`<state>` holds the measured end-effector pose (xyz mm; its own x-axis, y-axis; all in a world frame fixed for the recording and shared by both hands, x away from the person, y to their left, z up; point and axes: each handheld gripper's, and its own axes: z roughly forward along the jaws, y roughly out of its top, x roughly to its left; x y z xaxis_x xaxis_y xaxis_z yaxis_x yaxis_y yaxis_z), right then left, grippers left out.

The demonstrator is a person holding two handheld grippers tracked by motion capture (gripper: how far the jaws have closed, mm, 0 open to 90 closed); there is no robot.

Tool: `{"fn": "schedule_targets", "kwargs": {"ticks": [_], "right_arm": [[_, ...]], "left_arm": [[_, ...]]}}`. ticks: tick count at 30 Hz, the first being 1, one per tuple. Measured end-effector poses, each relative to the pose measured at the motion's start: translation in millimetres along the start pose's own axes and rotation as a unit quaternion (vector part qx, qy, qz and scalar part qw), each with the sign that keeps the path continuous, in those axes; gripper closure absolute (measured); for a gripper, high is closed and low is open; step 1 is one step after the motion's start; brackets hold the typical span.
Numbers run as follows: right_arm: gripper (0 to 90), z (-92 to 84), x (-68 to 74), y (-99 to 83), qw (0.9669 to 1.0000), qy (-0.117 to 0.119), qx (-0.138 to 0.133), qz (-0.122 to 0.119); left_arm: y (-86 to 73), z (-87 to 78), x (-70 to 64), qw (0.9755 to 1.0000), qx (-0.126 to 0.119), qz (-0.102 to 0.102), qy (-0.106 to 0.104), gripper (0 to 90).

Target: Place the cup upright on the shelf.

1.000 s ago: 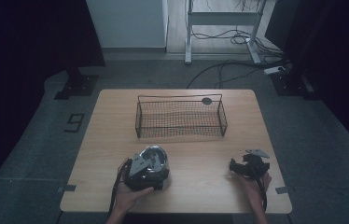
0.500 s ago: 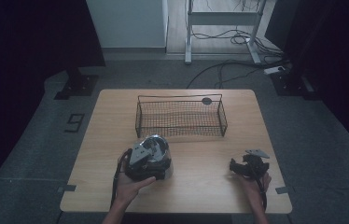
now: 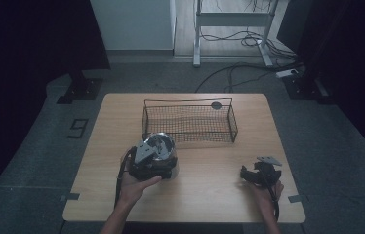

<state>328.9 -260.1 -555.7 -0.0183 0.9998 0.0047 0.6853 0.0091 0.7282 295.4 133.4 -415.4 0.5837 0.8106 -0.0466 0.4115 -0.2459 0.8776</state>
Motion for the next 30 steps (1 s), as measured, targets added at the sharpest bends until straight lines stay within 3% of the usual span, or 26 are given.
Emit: {"fn": "schedule_targets", "kwargs": {"ticks": [18, 30], "right_arm": [[7.2, -0.2, 0.2, -0.1, 1.0, 0.0, -0.001, 0.0], [7.6, -0.2, 0.1, -0.1, 1.0, 0.0, -0.002, -0.002]], "left_arm": [[21.9, 4.1, 5.4, 0.9999, -0.013, 0.0, -0.002, 3.7], [35.7, 8.7, 16.4, 0.9997, -0.022, -0.015, -0.001, 3.7]]}}
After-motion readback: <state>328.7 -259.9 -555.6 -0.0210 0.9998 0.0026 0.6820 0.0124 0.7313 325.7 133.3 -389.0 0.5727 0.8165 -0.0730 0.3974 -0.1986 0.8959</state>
